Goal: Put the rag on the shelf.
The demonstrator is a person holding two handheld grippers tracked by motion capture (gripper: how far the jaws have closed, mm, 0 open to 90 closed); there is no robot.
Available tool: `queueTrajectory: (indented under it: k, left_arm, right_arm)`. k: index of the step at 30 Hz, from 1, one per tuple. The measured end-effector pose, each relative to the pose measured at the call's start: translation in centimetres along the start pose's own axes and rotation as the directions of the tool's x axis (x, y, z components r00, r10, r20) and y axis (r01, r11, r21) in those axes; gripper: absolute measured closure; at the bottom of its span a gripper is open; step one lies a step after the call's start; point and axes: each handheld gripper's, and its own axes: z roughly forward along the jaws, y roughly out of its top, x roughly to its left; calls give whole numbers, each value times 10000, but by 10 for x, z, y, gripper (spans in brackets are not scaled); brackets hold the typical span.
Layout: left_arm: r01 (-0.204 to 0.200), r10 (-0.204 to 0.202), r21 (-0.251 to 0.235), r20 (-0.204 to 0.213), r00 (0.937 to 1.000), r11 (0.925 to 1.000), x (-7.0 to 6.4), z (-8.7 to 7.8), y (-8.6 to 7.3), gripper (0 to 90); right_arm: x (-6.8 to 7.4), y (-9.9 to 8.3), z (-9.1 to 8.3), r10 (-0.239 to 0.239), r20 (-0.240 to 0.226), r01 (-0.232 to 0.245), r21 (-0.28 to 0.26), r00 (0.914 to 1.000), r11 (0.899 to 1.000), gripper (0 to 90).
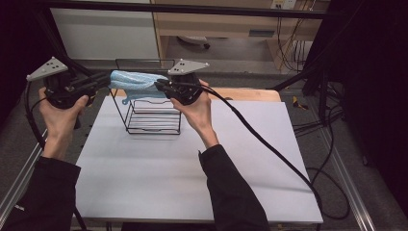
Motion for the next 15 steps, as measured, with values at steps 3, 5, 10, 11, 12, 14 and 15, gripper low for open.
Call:
queueTrajectory:
  k: [3, 5, 10, 11, 12, 14, 15]
  left_arm:
    - [-87, 87, 63, -9, 10000, 9999, -4, 2, 9, 761]
    - [-246, 248, 355, -54, 9997, 9991, -6, 7, 13, 781]
    - [-477, 466, 1153, 127, 9988, 9922, -10, 22, 12, 851]
    - [-512, 492, 1321, 182, 9986, 9899, -10, 24, 10, 860]
    - [-576, 548, 1491, 224, 9982, 9871, -10, 25, 8, 874]
    - [-657, 625, 1778, 236, 9978, 9819, -10, 27, 2, 894]
    - [-676, 637, 1915, 264, 9976, 9792, -10, 28, 0, 898]
  right_arm:
    - [1, -2, 1, -43, -17, 44, 79, 10000, 10000, 839]
    - [2, -3, 1, -125, -38, 126, 133, 9999, 9998, 836]
    - [4, -5, 1, -441, -54, 442, 289, 9990, 9986, 826]
    - [4, -6, 1, -489, -70, 491, 319, 9988, 9983, 823]
    - [4, -6, 1, -540, -81, 542, 359, 9985, 9979, 819]
    - [4, -7, 2, -521, -107, 524, 388, 9986, 9979, 808]
    - [4, -7, 2, -501, -124, 506, 403, 9987, 9979, 797]
